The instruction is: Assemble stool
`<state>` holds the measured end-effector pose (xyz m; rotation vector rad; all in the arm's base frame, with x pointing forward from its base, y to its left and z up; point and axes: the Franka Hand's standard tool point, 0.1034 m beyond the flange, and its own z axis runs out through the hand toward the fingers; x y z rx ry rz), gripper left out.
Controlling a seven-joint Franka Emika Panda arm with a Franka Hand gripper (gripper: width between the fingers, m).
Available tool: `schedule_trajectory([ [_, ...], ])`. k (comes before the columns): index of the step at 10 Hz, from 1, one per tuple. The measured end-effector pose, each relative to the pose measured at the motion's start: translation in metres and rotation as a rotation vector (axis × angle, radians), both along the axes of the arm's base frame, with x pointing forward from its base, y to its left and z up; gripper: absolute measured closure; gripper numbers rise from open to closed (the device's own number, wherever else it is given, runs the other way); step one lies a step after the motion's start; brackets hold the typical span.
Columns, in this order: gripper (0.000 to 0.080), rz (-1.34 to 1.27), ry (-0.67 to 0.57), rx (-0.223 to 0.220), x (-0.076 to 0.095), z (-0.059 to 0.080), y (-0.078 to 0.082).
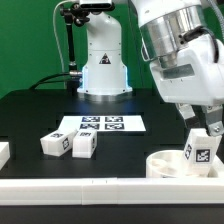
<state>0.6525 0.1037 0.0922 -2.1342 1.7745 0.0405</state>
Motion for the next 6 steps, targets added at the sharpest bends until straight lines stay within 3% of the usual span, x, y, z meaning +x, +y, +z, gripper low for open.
schedule_trajectory([
  [4, 0.0151, 0.311, -0.097, -0.069, -0.0001, -0.0003, -0.0002],
  [6, 0.0151, 0.584, -0.169, -0.153, 0.0015, 0.0009, -0.0001],
])
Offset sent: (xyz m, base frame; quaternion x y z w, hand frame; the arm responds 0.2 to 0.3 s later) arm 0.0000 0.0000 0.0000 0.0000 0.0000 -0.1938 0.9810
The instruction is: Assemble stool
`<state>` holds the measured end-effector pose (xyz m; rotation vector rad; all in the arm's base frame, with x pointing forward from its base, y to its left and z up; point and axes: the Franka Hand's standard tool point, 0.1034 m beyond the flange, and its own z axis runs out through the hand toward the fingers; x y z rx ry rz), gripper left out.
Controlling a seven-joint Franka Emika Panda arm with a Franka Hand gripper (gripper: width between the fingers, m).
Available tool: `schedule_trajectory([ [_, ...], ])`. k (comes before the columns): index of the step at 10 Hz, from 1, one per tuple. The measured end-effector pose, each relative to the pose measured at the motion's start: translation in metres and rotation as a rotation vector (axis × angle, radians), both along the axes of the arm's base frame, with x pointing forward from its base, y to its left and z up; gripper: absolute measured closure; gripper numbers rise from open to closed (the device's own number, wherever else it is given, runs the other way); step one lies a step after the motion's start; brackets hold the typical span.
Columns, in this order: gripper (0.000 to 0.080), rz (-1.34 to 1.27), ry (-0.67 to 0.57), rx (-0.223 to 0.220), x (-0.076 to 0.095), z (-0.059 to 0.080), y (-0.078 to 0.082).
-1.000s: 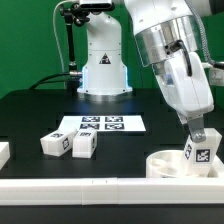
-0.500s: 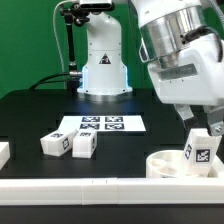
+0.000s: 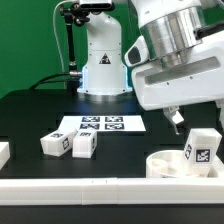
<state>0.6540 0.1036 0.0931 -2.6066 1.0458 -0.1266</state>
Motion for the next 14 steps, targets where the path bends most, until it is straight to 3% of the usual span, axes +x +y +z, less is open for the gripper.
schedule_trajectory([
  [2, 0.0151, 0.22, -0.053, -0.073, -0.0003, -0.0001, 0.0036],
  [7, 0.0151, 0.539, -0.139, -0.141, -0.0001, -0.0007, 0.0001],
  [12, 0.0151, 1.084, -0.253, -0.314, 0.0043, 0.0023, 0.0028],
  [14, 0.0151, 1.235, -0.279, -0.353, 0.0042, 0.002, 0.0016],
])
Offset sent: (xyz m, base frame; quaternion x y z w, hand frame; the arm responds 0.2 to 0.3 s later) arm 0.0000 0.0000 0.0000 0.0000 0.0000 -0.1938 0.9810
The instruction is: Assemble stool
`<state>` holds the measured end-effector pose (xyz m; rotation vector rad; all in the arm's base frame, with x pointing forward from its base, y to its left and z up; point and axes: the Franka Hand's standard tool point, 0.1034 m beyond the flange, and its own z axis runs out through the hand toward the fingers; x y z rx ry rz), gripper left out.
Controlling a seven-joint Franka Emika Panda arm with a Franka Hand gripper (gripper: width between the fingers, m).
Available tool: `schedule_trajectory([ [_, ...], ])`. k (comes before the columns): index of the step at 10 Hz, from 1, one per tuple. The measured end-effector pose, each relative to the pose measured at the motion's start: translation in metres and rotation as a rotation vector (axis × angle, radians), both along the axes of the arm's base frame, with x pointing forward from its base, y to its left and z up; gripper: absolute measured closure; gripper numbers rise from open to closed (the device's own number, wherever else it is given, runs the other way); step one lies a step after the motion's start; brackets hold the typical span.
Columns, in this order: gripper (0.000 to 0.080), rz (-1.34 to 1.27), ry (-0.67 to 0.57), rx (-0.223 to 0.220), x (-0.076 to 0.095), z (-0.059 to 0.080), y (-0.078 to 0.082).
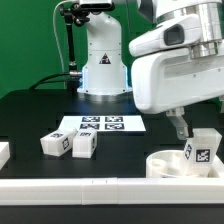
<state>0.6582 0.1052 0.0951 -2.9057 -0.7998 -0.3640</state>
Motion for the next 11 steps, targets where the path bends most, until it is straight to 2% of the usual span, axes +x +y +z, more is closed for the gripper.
schedule_trajectory([
  [5, 0.0151, 0.278, -0.044, -0.072, 0.0004, -0.0006, -0.0051],
  [6, 0.0151, 0.384, -0.065, -0.107, 0.0013, -0.0001, -0.0053],
  [11, 0.0151, 0.746, -0.115, -0.222, 0.0027, 0.0005, -0.004],
])
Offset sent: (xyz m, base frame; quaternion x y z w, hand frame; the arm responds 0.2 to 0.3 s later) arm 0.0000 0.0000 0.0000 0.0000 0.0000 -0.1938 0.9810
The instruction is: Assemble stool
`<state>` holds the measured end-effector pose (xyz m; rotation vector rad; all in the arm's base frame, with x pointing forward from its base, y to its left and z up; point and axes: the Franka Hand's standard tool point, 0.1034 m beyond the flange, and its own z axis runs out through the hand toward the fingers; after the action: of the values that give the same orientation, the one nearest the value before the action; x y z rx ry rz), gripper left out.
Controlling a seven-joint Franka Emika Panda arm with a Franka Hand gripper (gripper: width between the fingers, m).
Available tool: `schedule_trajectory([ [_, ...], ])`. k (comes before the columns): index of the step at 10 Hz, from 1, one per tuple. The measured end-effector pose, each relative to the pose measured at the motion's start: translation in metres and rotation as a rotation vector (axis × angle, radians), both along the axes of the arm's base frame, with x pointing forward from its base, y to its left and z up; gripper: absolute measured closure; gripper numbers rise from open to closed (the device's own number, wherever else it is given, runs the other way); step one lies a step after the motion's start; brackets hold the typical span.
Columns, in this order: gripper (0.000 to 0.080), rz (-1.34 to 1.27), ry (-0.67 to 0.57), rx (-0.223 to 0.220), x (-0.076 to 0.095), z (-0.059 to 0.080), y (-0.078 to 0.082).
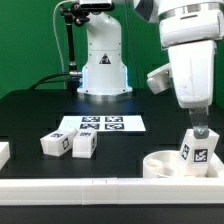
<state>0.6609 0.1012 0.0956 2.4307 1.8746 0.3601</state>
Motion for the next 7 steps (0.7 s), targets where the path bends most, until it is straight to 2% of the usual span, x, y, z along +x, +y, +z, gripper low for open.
schedule_trajectory([
  [1, 0.0151, 0.112, -0.015, -0.039, 0.0008, 0.0009, 0.0009],
  [3, 0.0151, 0.215, -0.028, -0.075, 0.0019, 0.0022, -0.0017],
  [7, 0.0151, 0.219, -0.047, -0.079, 0.0046, 0.0081, -0.0053],
])
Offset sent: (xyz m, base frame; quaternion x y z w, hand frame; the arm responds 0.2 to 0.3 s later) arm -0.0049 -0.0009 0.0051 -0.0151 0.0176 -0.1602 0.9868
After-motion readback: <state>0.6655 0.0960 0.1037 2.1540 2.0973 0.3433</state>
